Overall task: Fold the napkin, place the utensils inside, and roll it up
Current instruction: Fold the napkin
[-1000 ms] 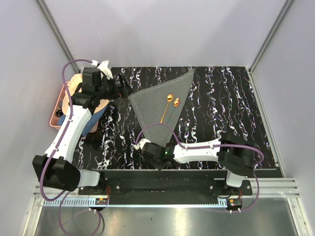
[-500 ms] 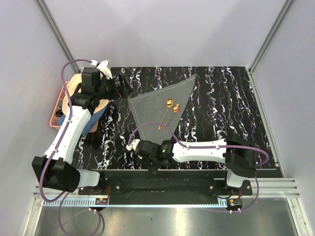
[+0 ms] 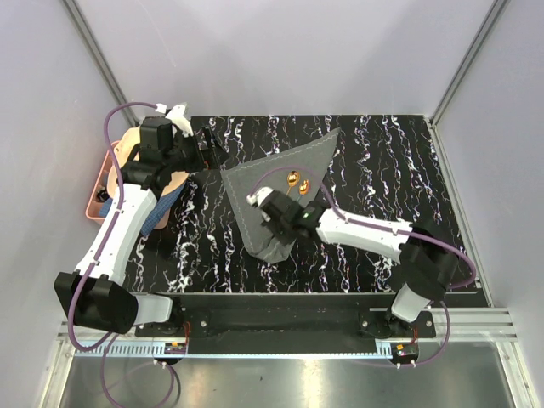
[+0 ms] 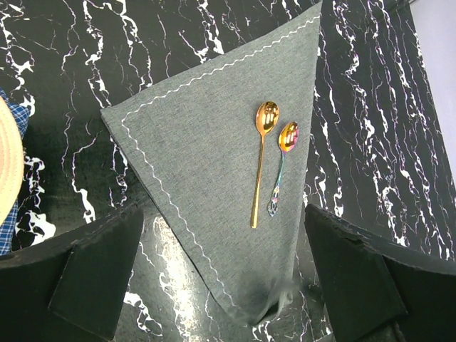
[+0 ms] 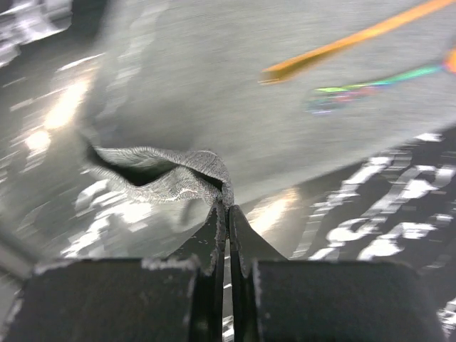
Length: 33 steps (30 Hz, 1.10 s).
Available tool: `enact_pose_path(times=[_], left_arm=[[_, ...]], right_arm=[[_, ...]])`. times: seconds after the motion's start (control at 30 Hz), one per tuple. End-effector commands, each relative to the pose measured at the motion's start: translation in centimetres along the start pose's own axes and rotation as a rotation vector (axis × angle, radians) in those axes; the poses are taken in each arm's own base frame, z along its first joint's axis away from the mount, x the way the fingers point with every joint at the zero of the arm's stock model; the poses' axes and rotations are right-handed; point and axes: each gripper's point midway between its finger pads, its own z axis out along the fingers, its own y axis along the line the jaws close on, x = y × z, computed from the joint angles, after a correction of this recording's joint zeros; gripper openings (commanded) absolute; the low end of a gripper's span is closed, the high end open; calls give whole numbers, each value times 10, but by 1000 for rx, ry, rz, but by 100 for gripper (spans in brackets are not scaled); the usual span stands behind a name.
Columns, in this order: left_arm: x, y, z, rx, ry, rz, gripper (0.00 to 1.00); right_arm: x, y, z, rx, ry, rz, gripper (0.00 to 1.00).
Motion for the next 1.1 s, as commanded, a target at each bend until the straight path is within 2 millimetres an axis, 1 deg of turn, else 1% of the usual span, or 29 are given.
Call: enact_pose_path(times=[0.0,0.07,0.1,0.17,0.2,0.27,0.3,0.37,0.4,0.43,0.57,0.67,0.9,1.07], left_arm=[[-14,-2,-8,-5,-67,40,99],[-13,-2,-7,-2,-63,40,99],[-13,-3,-7,1,-65,39,99],[-14,-3,-7,4,-64,39,99],[-12,-4,-6,8,-58,37,99],[-12,-4,-6,10,-55,35,99],[-11,-4,-5,11,-54,34,99],[-10,-4,-3,15,-45,31,99],[-9,-4,-3,14,-43,32,99],[-9,-3,-1,13,-42,29,99],[-5,-2,4,15,-23,23,99],[-3,-1,7,18,-12,18,99],[0,1,10,15,-3,15,99],[1,2,12,14,6,12,99]], right_arm=[[-23,-57,5,110,-84,4,0],[-21,-74,14,134,-69,17,0],[-20,-88,18,152,-60,30,0],[-24,-103,21,172,-68,45,0],[-25,-115,23,182,-64,56,0],[-29,-128,25,194,-65,54,0],[-31,-142,28,210,-64,74,0],[-31,-155,31,222,-55,74,0],[-34,-161,33,228,-57,80,0],[-33,-172,33,241,-52,95,0],[-44,-191,32,257,-67,104,0],[-47,-205,33,271,-64,112,0],[-49,-234,40,310,-47,116,0],[-43,-250,41,328,-25,131,0]])
